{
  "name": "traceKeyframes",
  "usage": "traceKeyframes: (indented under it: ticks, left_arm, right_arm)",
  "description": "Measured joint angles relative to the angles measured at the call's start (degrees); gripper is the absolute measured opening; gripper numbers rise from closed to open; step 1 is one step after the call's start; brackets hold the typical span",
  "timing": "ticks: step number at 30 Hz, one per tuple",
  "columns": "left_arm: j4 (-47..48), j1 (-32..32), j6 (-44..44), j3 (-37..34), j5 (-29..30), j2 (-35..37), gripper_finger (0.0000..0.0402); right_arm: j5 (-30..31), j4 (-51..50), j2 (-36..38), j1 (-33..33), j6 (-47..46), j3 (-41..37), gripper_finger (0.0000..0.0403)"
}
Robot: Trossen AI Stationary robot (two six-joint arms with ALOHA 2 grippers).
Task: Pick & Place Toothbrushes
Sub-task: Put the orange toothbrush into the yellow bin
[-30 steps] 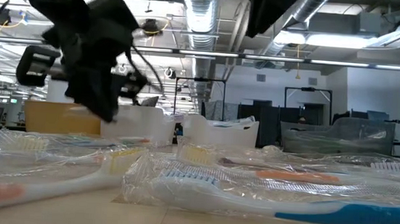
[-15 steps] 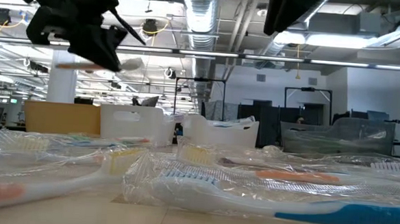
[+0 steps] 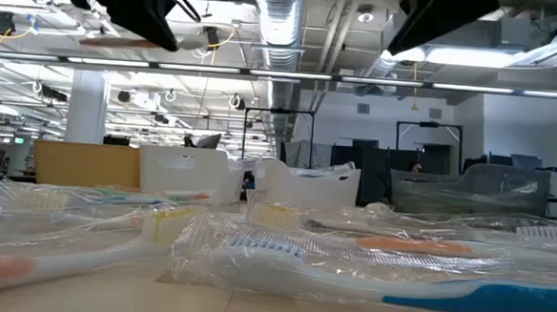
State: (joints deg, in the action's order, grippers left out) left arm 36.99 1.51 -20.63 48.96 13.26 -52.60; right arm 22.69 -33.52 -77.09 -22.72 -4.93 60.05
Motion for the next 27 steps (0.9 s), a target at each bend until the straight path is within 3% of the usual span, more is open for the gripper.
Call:
traceKeyframes:
  ticks: [5,10,21,27]
  left_arm:
    - [3.1,8.4,-0.5,1.1,-0.7,0.9,0.0009]
    - [4.7,20.5,-4.9,1.0,-11.2,2.1,0.0009]
    - [0.5,42.9,-12.5,-0.9,-37.1,8.2,0.0009]
    - [-2.9,49.2,-12.4,-5.6,-39.3,8.2,0.0009]
  right_arm:
    - [0.1,17.8,6.5,2.0,7.0,-12.9,0.0122]
    - [0.0,29.3,9.5,5.8,12.3,-21.4,0.0122]
    - [-0.6,34.2,9.3,11.7,11.8,-22.0,0.0122]
    - [-1.7,37.2,9.3,11.6,14.4,-22.0,0.0122]
